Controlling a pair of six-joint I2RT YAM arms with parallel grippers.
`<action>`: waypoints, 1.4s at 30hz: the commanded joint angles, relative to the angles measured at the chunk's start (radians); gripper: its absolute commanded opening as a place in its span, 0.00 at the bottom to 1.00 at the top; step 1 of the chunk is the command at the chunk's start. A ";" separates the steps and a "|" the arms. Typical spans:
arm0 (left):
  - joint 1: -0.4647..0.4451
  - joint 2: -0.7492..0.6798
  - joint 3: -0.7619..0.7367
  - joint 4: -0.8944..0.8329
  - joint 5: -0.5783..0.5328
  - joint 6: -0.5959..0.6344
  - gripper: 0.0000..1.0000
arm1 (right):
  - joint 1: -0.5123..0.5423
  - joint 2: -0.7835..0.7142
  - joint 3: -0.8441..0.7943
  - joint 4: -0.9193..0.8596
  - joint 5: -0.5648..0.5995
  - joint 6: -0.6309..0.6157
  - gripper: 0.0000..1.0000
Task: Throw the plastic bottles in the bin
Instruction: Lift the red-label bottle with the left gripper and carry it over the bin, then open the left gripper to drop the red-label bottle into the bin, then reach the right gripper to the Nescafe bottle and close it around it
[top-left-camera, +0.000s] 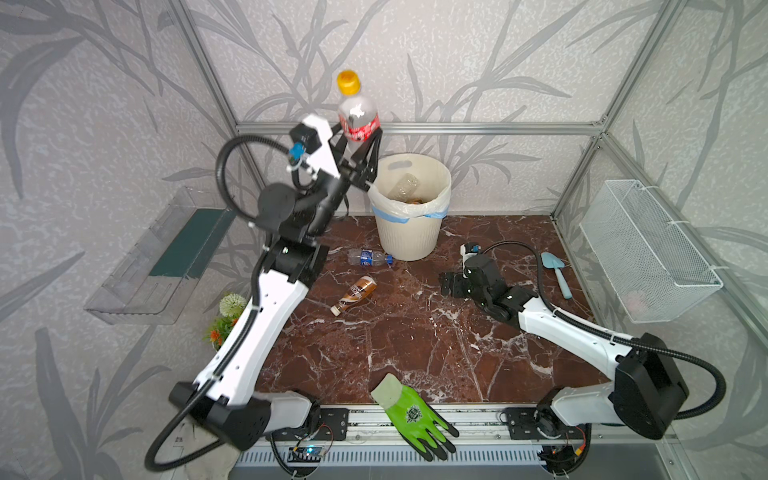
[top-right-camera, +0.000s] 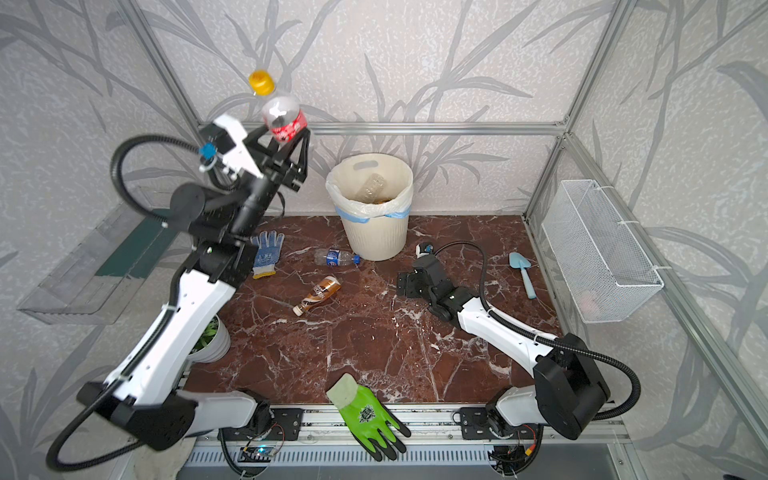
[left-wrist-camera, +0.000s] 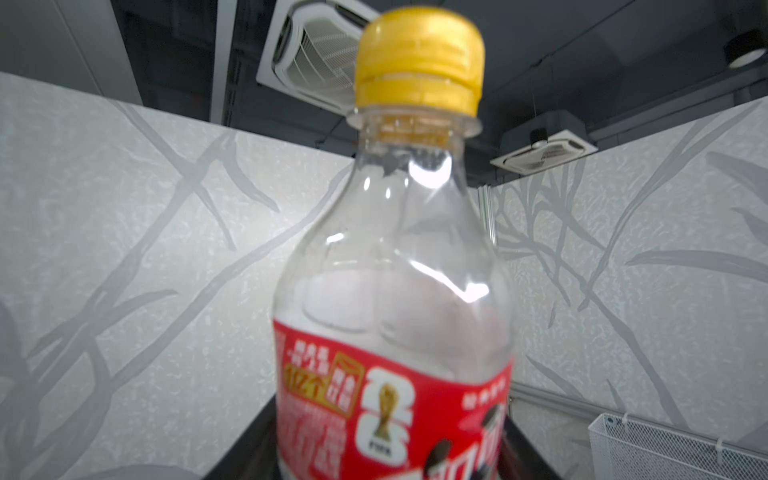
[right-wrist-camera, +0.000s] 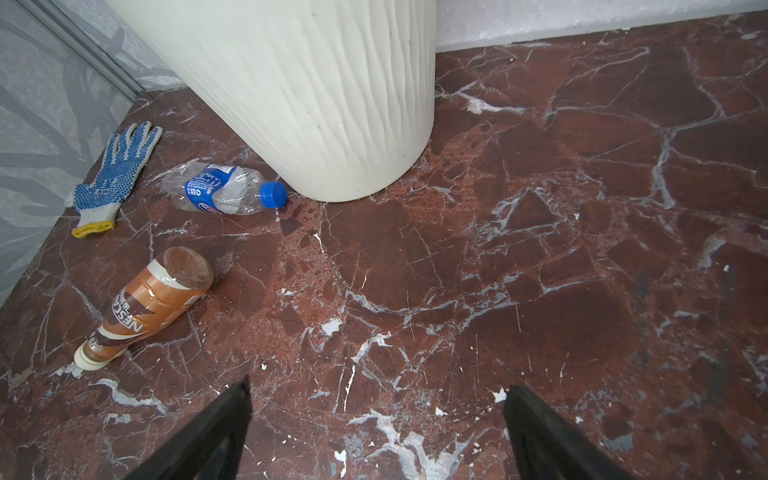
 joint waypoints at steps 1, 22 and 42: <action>0.016 0.373 0.450 -0.505 -0.091 -0.008 0.69 | -0.004 -0.026 -0.029 0.037 0.006 0.002 0.96; 0.044 0.078 0.162 -0.915 -0.298 0.090 0.99 | 0.075 0.063 0.053 -0.049 0.095 0.227 0.96; 0.267 -0.563 -0.853 -0.767 -0.314 -0.062 0.99 | 0.286 0.625 0.617 -0.193 -0.163 0.749 0.99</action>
